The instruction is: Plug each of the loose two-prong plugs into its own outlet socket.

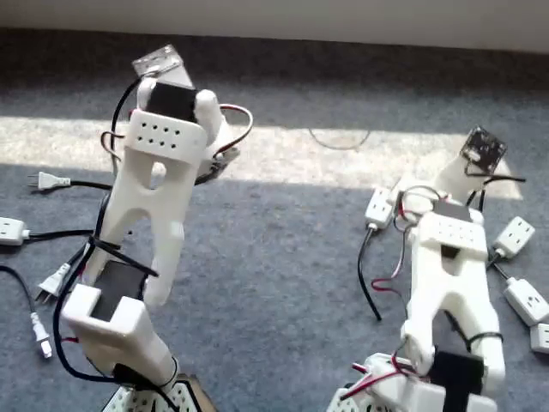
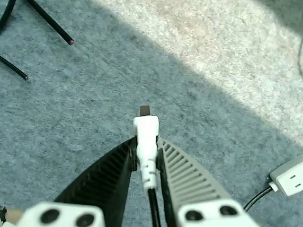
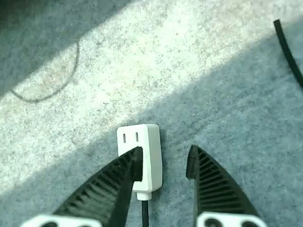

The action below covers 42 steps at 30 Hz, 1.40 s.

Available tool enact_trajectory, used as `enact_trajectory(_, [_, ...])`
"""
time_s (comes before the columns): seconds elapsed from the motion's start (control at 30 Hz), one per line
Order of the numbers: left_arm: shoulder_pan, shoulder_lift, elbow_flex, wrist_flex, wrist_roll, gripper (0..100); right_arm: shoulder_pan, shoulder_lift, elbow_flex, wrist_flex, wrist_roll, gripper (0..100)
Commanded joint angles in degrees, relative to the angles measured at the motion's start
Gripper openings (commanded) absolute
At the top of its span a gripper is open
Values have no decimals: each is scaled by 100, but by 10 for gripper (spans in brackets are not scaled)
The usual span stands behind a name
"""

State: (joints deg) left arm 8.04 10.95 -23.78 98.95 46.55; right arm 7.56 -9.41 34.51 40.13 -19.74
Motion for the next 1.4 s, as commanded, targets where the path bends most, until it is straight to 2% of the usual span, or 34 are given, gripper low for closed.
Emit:
enact_trajectory(0.0, [-629,-189,1042,-958,-26,6,-259,1393,-2360,910,-18,163])
enact_trajectory(0.17, [-673,127,1490,-1758,-26,6,-444,2914,-4286,1930,-475,163])
enact_trajectory(0.33, [-673,277,1473,-1943,-26,6,-681,4004,-5613,2941,-510,163])
enact_trajectory(0.5, [-673,286,1508,-2022,-26,6,-637,4453,-6422,3749,-492,163])
enact_trajectory(0.7, [-673,286,1516,-2013,-26,6,-611,4804,-6607,4040,-404,163])
enact_trajectory(0.83, [-664,286,1516,-2013,-26,6,-620,4875,-6615,4303,-44,166])
enact_trajectory(0.97, [-664,295,1525,-2022,-26,6,-611,4875,-6615,4549,9,217])
enact_trajectory(1.1, [-567,295,1525,-2022,-26,6,-646,4875,-6615,4822,352,224])
enact_trajectory(1.37, [-549,295,1525,-2040,-26,6,-708,4927,-6571,4919,360,224])
